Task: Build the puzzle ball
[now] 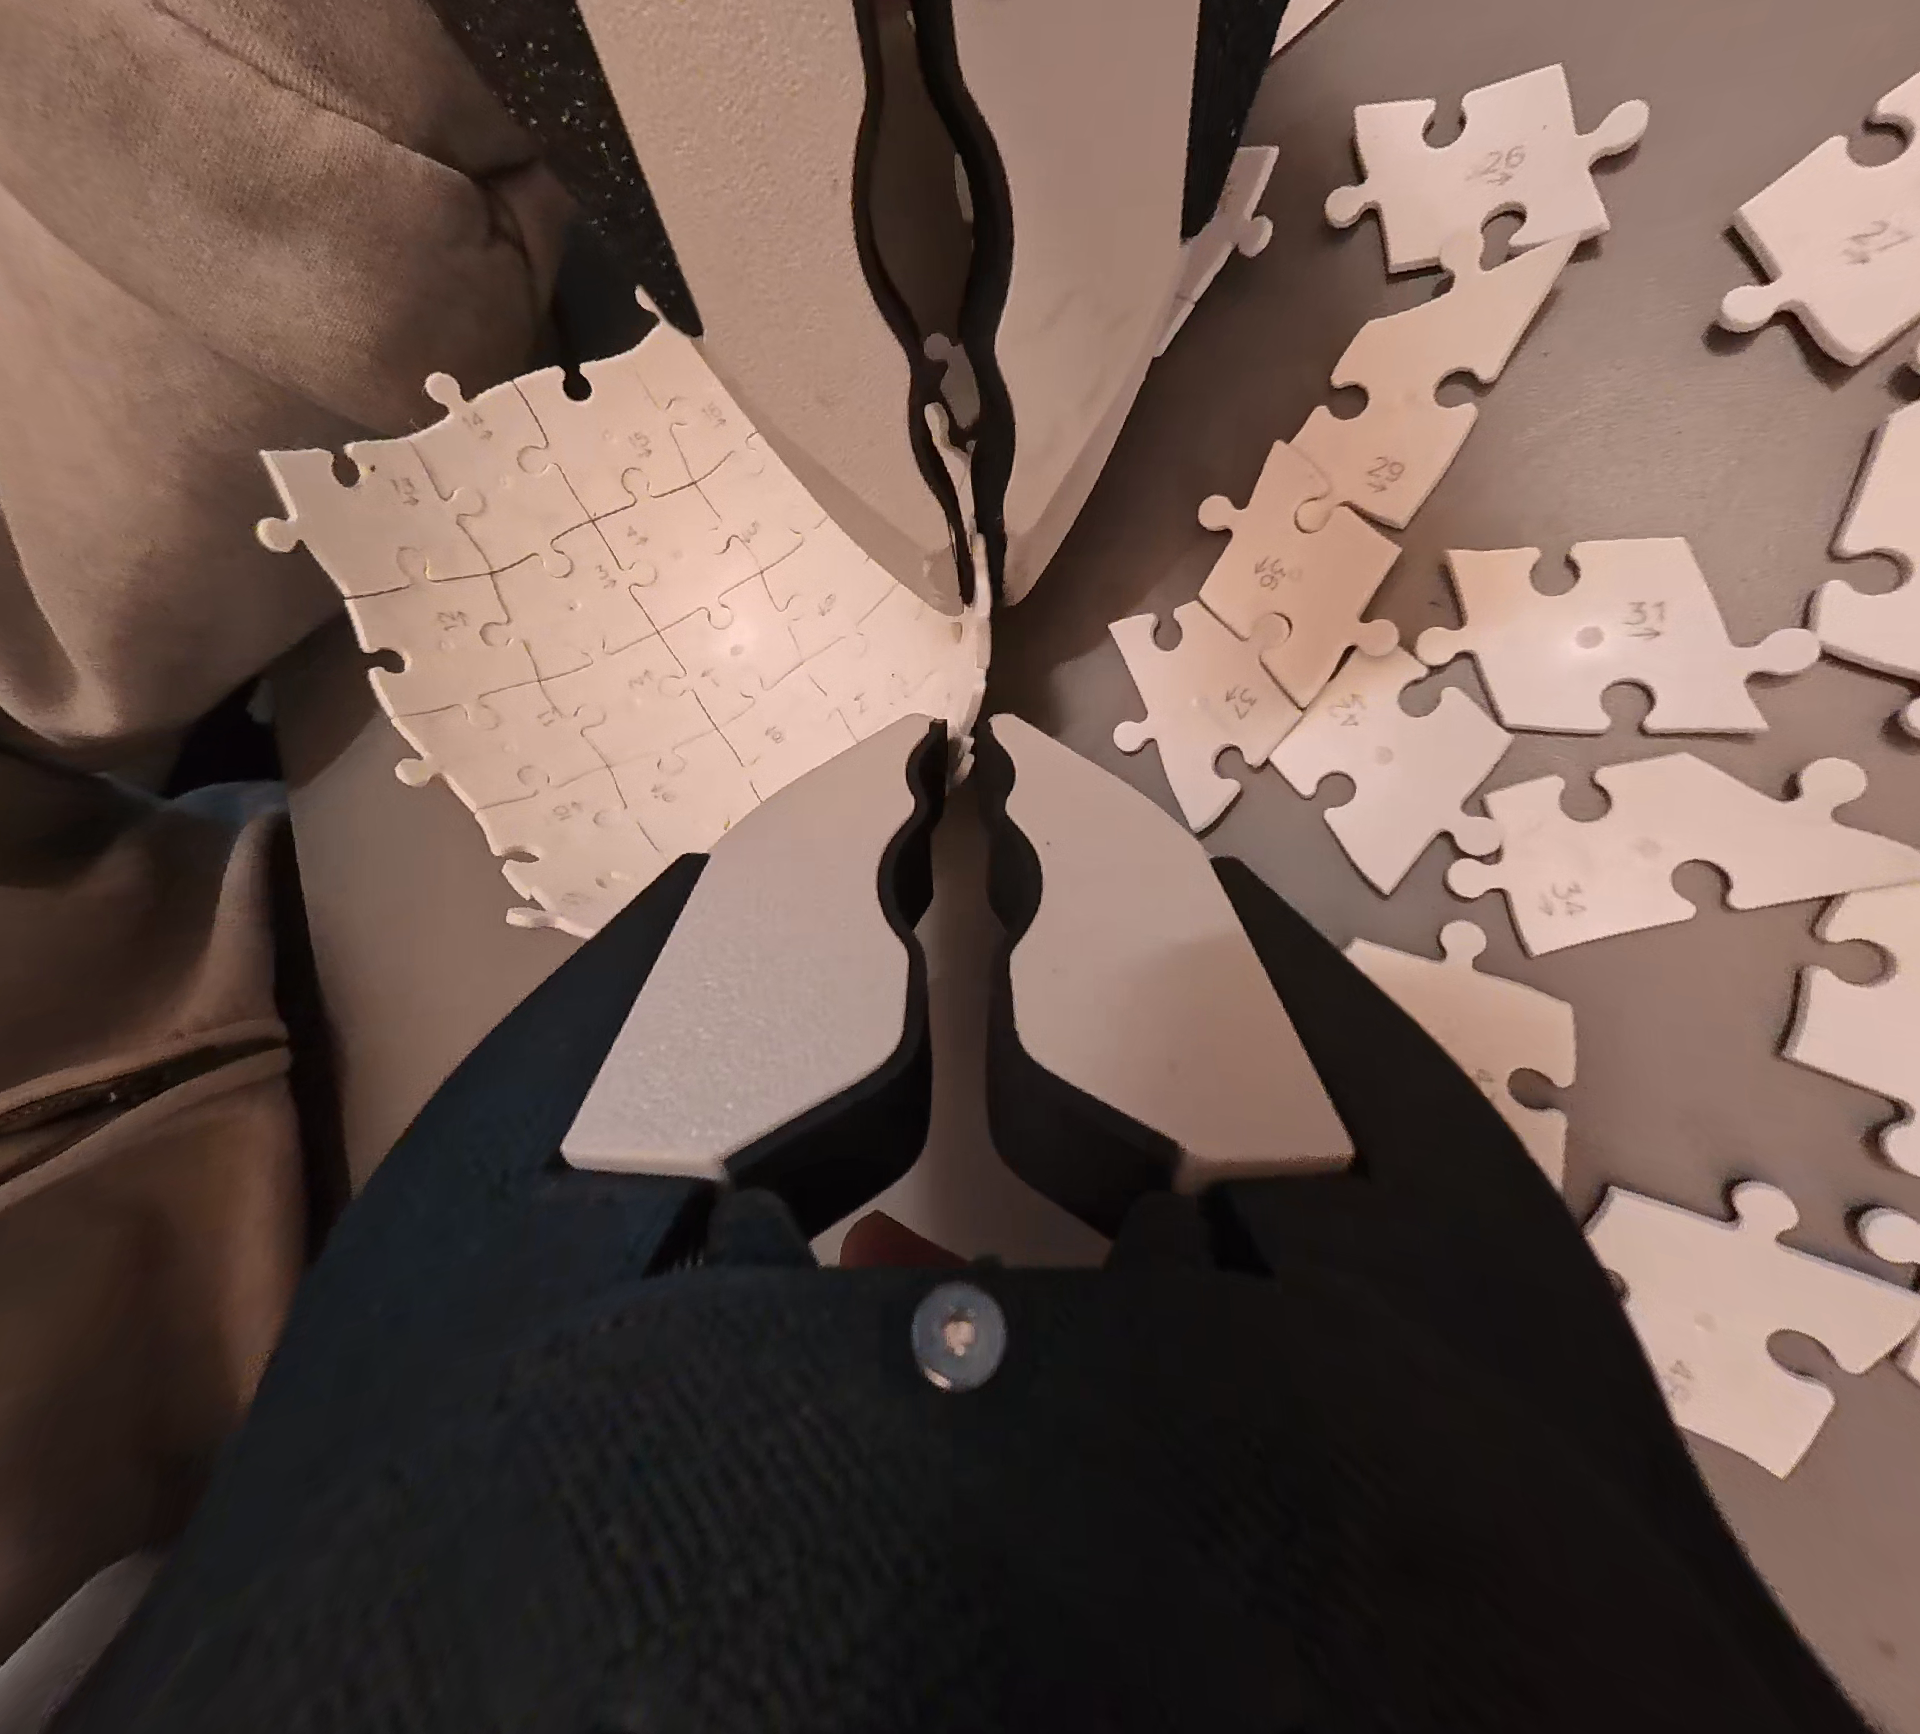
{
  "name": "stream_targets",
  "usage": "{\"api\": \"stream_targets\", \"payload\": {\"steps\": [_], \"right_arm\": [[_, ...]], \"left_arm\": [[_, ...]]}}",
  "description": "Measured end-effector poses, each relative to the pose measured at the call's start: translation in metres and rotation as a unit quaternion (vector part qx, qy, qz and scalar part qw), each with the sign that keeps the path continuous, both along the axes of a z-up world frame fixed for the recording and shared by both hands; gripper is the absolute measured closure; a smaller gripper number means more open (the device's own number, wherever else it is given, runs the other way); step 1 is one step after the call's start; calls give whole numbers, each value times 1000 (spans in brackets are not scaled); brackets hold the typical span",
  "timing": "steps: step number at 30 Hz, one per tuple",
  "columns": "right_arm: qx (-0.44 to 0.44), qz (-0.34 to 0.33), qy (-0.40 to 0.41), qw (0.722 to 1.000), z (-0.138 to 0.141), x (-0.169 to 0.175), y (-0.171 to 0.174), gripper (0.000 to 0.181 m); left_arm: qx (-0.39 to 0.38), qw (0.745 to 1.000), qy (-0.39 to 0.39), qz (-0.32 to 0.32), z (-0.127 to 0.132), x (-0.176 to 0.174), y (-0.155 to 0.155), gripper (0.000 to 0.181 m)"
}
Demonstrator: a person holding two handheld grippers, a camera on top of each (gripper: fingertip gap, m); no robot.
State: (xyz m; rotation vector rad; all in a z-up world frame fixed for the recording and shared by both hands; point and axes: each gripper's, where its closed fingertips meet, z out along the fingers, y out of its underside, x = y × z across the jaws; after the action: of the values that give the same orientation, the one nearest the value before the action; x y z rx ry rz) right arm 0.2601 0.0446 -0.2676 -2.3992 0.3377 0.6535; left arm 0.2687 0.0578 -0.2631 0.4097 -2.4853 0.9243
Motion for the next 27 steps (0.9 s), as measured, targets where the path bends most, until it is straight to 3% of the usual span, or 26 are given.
{"api": "stream_targets", "payload": {"steps": [11,27], "right_arm": [[13,22,-23,999,3,1,0,176],[21,-23,-6,1000,6,12,-1,168]], "left_arm": [[-2,999,-47,-17,2,3,0,179],[1,998,-56,-18,0,4,0,179]]}}
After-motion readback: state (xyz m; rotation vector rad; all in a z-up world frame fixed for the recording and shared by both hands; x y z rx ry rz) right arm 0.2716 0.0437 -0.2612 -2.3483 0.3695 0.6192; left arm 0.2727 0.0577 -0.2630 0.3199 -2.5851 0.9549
